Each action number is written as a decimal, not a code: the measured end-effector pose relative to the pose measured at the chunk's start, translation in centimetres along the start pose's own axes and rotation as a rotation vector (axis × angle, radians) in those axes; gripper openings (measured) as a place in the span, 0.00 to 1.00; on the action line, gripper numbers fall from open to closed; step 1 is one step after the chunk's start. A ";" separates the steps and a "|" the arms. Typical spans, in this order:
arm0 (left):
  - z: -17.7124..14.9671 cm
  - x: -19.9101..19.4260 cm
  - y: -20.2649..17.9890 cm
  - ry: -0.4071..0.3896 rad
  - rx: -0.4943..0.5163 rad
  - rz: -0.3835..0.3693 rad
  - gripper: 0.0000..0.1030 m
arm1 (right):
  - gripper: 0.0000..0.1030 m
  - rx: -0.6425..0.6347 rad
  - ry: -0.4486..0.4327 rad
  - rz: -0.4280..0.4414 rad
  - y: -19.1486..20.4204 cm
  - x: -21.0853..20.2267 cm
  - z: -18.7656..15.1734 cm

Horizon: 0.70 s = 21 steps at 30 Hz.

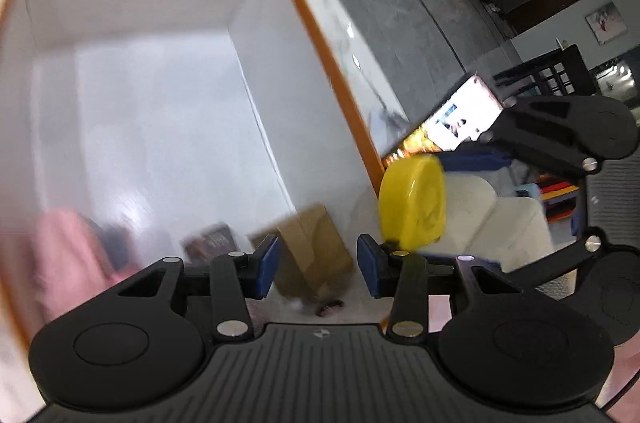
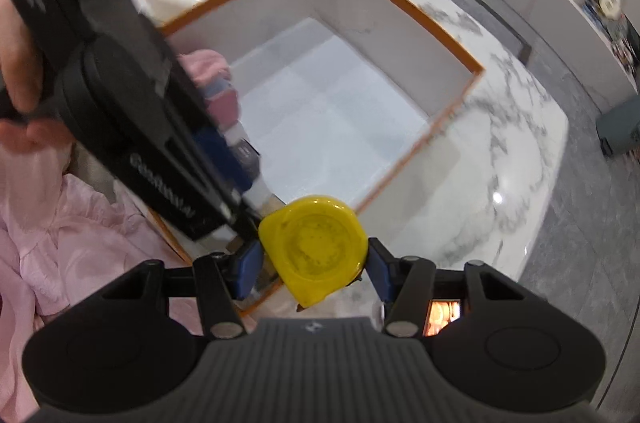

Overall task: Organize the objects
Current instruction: 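Carry the cardboard box with the left while the right carries the tape measure over the orange box, then release the cardboard box with the left while the right lowers and releases the tape measure in the box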

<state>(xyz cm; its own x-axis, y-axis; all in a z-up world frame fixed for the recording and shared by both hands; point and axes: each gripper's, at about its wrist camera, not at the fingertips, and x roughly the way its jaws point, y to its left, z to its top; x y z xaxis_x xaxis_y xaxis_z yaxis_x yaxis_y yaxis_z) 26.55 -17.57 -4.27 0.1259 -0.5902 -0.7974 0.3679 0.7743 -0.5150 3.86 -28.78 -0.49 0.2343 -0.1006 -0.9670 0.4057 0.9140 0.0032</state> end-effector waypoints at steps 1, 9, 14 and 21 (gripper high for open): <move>0.0 -0.8 -0.2 -0.025 0.024 0.032 0.47 | 0.55 -0.016 -0.006 0.005 0.3 -0.1 0.2; -0.5 -3.8 -0.4 -0.096 0.106 0.156 0.47 | 0.55 -0.129 0.128 0.061 2.4 3.5 2.8; -1.2 -4.4 0.0 -0.111 0.116 0.175 0.48 | 0.56 -0.174 0.247 0.111 2.7 6.4 4.2; -1.5 -5.8 1.6 -0.127 0.115 0.163 0.48 | 0.56 -0.217 0.352 0.145 3.1 8.4 5.8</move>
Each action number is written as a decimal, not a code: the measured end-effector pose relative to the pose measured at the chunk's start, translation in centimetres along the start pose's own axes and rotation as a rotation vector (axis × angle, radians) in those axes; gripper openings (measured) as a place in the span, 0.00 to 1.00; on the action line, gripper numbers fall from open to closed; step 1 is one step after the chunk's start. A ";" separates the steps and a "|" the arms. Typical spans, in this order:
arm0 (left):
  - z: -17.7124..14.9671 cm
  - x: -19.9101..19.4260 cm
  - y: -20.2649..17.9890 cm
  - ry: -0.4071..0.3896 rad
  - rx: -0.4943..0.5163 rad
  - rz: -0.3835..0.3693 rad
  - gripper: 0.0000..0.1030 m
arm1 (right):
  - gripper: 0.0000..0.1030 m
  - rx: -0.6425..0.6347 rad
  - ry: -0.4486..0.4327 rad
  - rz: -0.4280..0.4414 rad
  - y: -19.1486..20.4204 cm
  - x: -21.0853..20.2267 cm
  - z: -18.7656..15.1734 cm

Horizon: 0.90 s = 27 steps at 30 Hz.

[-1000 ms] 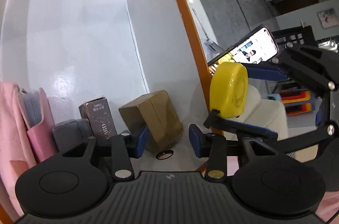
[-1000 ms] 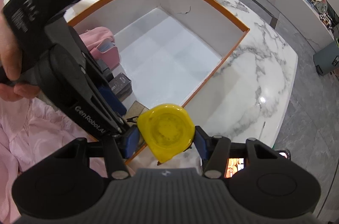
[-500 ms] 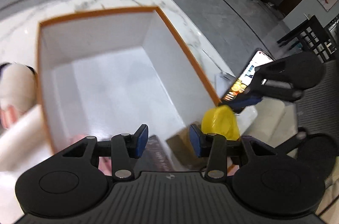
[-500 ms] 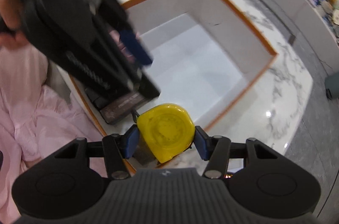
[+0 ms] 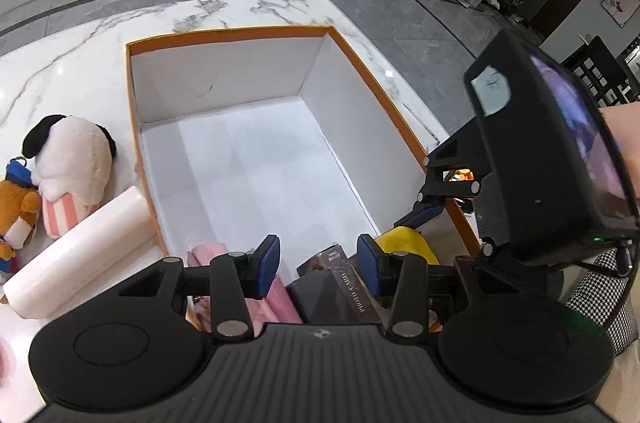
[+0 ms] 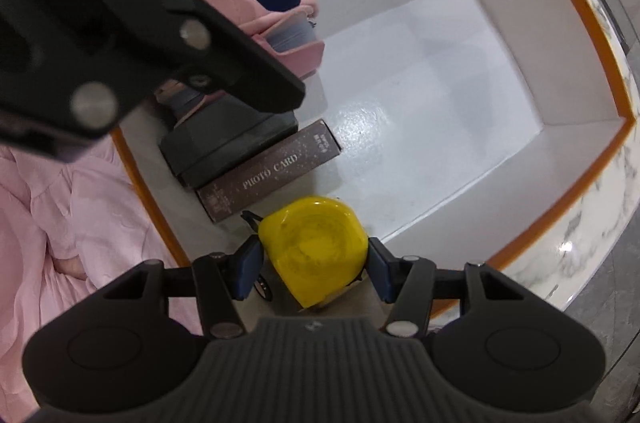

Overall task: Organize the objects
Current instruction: 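Release the cardboard box with the left while the right lowers and releases the tape measure in the box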

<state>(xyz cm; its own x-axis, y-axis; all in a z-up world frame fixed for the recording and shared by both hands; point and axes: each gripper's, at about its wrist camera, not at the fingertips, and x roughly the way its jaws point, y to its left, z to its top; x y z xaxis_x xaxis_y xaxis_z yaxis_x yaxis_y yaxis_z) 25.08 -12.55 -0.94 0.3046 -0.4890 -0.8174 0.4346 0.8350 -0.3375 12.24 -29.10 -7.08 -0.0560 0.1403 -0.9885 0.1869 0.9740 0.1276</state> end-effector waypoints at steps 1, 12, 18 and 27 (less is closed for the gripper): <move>-0.1 -0.1 0.2 -0.002 0.001 0.000 0.48 | 0.56 -0.003 0.014 -0.003 0.0 0.1 0.2; -0.7 -1.6 1.2 -0.027 -0.010 -0.007 0.48 | 0.56 0.086 0.028 0.034 -0.2 -0.4 0.8; -1.0 -2.2 1.5 -0.038 -0.011 0.005 0.48 | 0.53 0.352 -0.007 0.092 -2.3 -0.9 0.6; -1.1 -2.6 1.5 -0.047 -0.002 0.014 0.48 | 0.35 0.524 0.016 0.061 -2.3 0.4 0.6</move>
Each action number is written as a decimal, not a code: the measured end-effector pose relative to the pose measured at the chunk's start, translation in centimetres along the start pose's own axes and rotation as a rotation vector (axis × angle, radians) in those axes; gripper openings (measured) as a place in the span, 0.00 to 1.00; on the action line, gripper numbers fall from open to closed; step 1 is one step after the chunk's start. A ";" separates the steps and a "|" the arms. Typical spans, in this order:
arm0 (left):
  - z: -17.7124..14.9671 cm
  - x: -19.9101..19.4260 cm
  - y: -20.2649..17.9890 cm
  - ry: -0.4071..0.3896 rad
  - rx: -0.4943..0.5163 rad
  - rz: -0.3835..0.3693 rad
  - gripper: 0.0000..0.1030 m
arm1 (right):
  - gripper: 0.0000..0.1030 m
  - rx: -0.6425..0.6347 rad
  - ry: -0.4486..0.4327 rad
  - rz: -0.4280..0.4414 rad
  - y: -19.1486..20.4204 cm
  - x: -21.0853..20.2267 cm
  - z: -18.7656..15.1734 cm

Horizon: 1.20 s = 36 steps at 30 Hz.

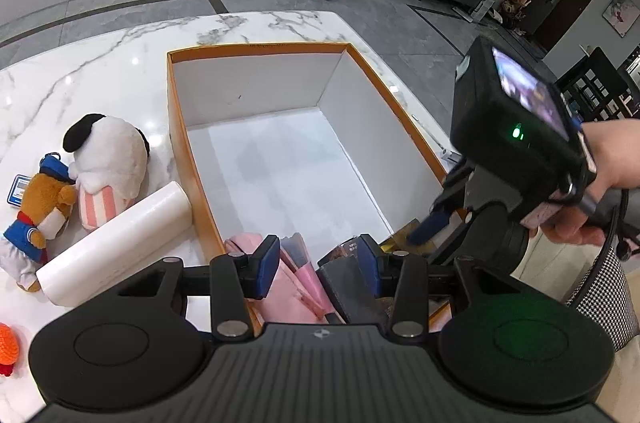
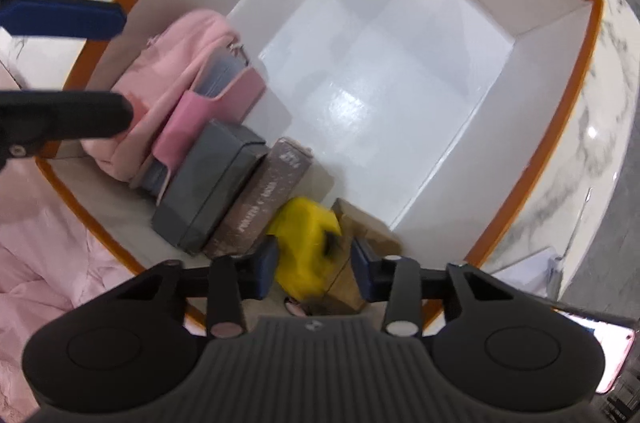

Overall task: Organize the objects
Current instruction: 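Release the cardboard box with the left while the right lowers and releases the tape measure in the box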

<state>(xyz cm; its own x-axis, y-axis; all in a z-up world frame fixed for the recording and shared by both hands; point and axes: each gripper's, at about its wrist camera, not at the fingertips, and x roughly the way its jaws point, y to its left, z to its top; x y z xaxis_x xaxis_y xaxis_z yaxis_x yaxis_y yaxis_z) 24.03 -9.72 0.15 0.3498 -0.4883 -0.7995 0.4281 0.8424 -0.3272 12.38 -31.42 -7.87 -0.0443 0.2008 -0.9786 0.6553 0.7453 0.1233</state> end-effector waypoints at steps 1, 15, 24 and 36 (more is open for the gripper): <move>0.0 -0.1 0.1 -0.001 -0.001 0.002 0.48 | 0.35 0.015 0.001 0.003 0.1 0.1 0.0; -1.0 -3.9 0.6 -0.052 0.015 0.064 0.48 | 0.31 0.087 -0.171 -0.043 2.1 -3.9 -1.7; -1.8 -5.4 3.1 -0.082 -0.037 0.110 0.49 | 0.14 0.204 -0.303 -0.105 1.7 -2.8 -0.7; -2.1 -4.2 7.0 -0.053 -0.110 0.144 0.49 | 0.10 0.350 -0.275 -0.054 -4.8 1.3 0.8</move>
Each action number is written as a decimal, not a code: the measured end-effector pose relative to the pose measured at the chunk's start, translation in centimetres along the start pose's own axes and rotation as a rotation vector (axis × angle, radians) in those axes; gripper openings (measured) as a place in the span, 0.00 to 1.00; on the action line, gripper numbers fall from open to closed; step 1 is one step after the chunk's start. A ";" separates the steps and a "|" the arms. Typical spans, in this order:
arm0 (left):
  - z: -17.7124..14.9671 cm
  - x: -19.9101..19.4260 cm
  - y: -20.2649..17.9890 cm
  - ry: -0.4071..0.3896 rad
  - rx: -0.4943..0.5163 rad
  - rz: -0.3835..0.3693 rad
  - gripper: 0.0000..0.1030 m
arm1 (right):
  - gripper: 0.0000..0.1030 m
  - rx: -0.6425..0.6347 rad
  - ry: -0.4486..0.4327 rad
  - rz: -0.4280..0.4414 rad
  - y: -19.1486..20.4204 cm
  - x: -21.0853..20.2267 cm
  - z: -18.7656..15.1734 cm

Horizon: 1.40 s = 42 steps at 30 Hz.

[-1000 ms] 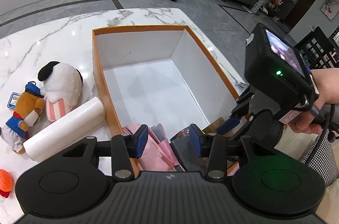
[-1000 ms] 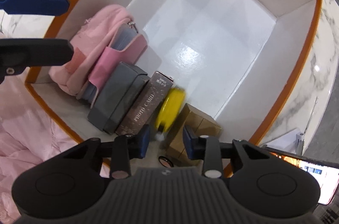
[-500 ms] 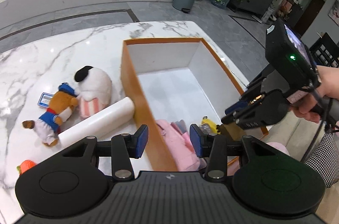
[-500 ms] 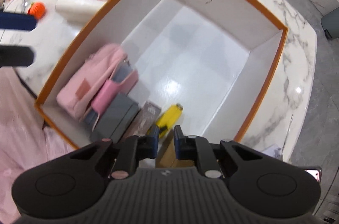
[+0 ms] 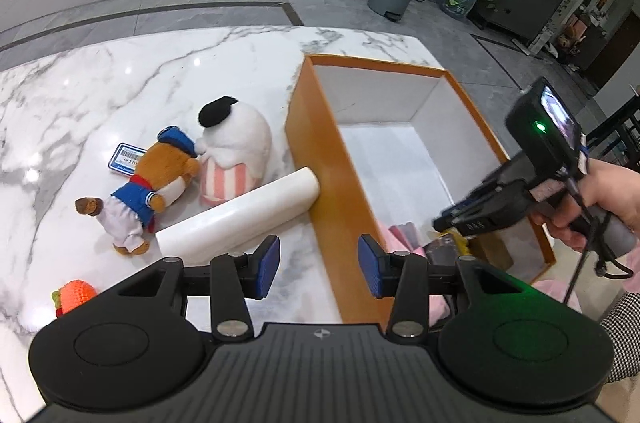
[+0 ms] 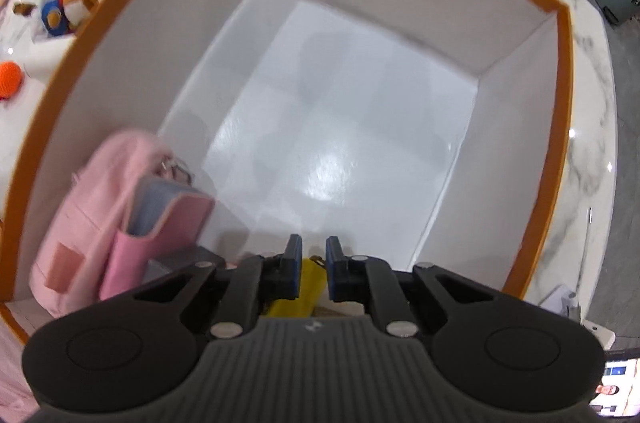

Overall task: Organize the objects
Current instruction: 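Release the cardboard box with the left while the right lowers and releases the tape measure in the box, then move the left gripper to the orange crocheted fruit while the right reaches the white paper roll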

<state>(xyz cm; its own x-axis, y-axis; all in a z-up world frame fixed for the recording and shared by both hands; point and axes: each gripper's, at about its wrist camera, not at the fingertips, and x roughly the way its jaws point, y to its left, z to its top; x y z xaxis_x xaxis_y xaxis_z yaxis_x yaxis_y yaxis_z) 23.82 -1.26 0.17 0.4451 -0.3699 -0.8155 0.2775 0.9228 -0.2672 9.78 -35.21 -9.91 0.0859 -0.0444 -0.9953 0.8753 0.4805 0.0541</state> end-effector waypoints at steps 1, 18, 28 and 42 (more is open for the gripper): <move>0.0 0.1 0.2 0.002 -0.004 0.001 0.49 | 0.05 -0.001 0.012 0.008 -0.1 0.1 -0.2; -1.0 -2.3 1.0 -0.006 0.063 0.034 0.49 | 0.05 -0.102 -0.067 0.013 2.0 -5.4 -2.6; -2.3 -4.5 2.7 0.002 0.215 0.090 0.49 | 0.07 -0.347 -0.296 0.036 8.7 -11.3 -1.6; -0.1 -1.4 7.6 -0.045 0.277 0.168 0.52 | 0.23 -0.394 -0.330 0.064 14.5 -6.4 7.4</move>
<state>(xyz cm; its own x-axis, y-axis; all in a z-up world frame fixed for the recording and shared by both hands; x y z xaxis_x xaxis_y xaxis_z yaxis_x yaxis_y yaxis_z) 25.21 6.34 -0.77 0.5398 -0.2245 -0.8113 0.4151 0.9094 0.0245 25.43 -34.45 -2.20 0.3347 -0.2476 -0.9092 0.6231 0.7819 0.0164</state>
